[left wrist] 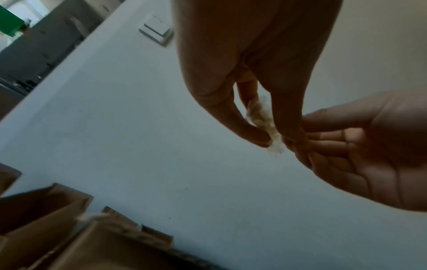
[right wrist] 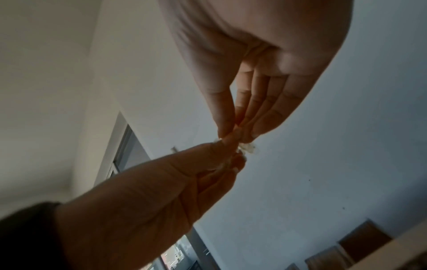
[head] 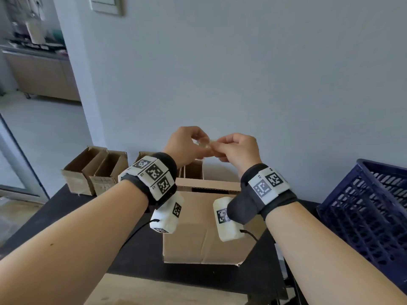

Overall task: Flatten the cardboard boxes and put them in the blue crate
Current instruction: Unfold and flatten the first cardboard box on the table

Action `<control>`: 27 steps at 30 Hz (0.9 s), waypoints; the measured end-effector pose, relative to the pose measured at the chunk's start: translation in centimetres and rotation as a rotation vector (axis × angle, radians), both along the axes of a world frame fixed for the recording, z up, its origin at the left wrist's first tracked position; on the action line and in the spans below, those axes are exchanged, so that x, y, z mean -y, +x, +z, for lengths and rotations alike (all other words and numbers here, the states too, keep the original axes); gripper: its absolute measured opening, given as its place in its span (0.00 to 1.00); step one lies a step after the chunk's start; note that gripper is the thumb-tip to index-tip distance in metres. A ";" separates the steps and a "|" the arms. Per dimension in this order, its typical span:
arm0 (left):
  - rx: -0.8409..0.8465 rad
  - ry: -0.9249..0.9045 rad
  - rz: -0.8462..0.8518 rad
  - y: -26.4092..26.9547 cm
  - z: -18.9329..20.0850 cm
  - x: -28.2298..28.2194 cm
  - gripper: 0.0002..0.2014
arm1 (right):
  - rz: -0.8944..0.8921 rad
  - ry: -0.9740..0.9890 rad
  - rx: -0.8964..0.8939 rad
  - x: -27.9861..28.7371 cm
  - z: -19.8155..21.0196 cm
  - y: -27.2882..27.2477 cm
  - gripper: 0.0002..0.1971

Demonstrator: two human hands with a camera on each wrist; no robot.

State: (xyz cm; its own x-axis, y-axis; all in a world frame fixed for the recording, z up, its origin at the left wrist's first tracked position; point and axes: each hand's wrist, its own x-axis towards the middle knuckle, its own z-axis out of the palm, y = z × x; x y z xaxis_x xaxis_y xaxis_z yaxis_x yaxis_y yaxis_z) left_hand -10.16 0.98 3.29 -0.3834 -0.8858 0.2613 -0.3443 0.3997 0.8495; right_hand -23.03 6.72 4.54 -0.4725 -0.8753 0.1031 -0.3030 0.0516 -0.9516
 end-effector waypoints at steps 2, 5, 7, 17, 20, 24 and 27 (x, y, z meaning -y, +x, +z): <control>-0.002 -0.031 0.043 2.1 -0.4 0.3 0.13 | 0.050 0.006 -0.034 0.6 -0.1 1.9 0.04; 0.003 0.011 0.064 5.5 -1.2 0.9 0.12 | 0.109 0.060 -0.117 1.8 -0.6 4.7 0.07; 0.014 0.042 0.059 7.9 -1.8 1.2 0.14 | 0.172 0.112 -0.115 2.5 -1.1 6.7 0.09; 0.252 0.182 0.210 18.6 -7.4 3.5 0.16 | 0.131 0.131 0.002 5.2 -4.6 15.3 0.09; 0.326 0.267 0.227 20.9 -10.2 4.1 0.15 | 0.251 0.193 -0.086 6.1 -6.0 18.4 0.06; 0.415 0.318 0.234 22.9 -13.0 4.9 0.11 | 0.328 0.282 -0.154 8.1 -9.1 22.2 0.08; 0.467 0.347 0.238 24.3 -15.3 5.9 0.04 | 0.327 0.366 -0.205 9.6 -12.3 23.3 0.11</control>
State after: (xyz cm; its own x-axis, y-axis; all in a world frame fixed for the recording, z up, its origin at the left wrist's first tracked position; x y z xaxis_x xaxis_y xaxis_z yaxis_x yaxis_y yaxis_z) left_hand 14.14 -4.91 -12.03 -0.1694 -0.9642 -0.2038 -0.7563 -0.0054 0.6542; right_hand 0.23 -2.84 -7.74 -0.1713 -0.9695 -0.1752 -0.5369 0.2410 -0.8085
